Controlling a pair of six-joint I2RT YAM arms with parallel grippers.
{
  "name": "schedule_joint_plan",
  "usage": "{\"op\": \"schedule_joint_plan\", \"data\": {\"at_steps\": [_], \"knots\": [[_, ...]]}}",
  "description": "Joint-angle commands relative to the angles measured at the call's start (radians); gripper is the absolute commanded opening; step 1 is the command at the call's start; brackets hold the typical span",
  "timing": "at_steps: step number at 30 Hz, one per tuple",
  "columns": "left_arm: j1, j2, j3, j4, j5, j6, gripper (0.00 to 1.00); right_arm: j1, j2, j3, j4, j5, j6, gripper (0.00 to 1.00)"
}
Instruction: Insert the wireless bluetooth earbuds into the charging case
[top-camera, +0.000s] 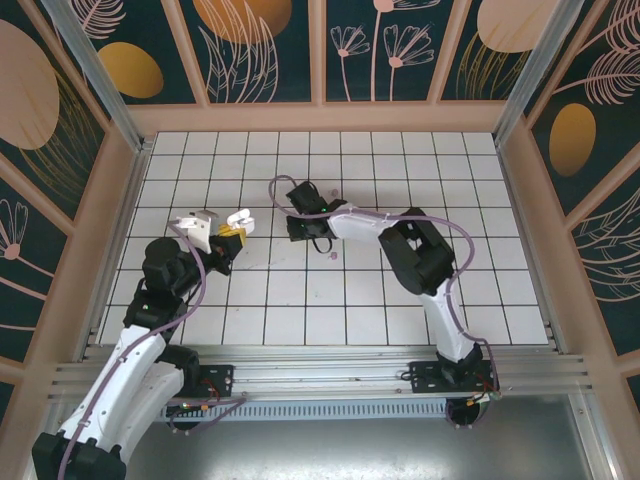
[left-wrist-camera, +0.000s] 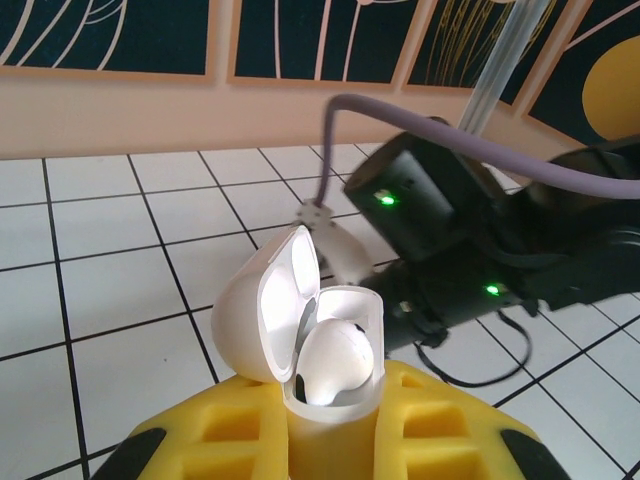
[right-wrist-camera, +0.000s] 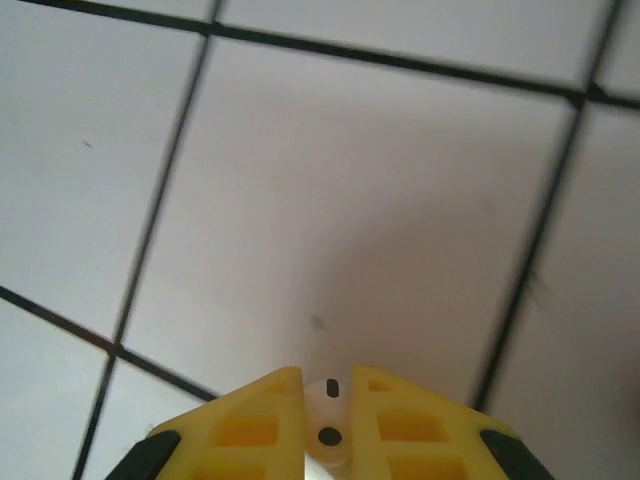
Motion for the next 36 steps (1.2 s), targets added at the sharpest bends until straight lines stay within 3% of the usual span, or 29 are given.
{"op": "schedule_joint_plan", "data": {"at_steps": [1,10,18,27,36], "knots": [[0.009,0.011,-0.004,0.054,0.029,-0.027,0.0,0.008,-0.044,-0.124,-0.014,0.038,0.133,0.17],[0.01,0.02,-0.002,0.063,0.029,-0.046,0.0,0.077,-0.127,-0.121,-0.015,0.028,0.151,0.31],[0.009,0.007,-0.007,0.044,0.013,-0.05,0.0,0.102,-0.189,-0.124,-0.017,0.027,0.152,0.32],[0.009,0.005,-0.007,0.038,-0.001,-0.049,0.0,0.102,-0.251,-0.184,0.053,-0.14,0.148,0.32],[0.01,0.006,-0.007,0.029,0.005,-0.058,0.0,0.032,-0.207,-0.17,0.02,-0.132,0.131,0.3]]}}
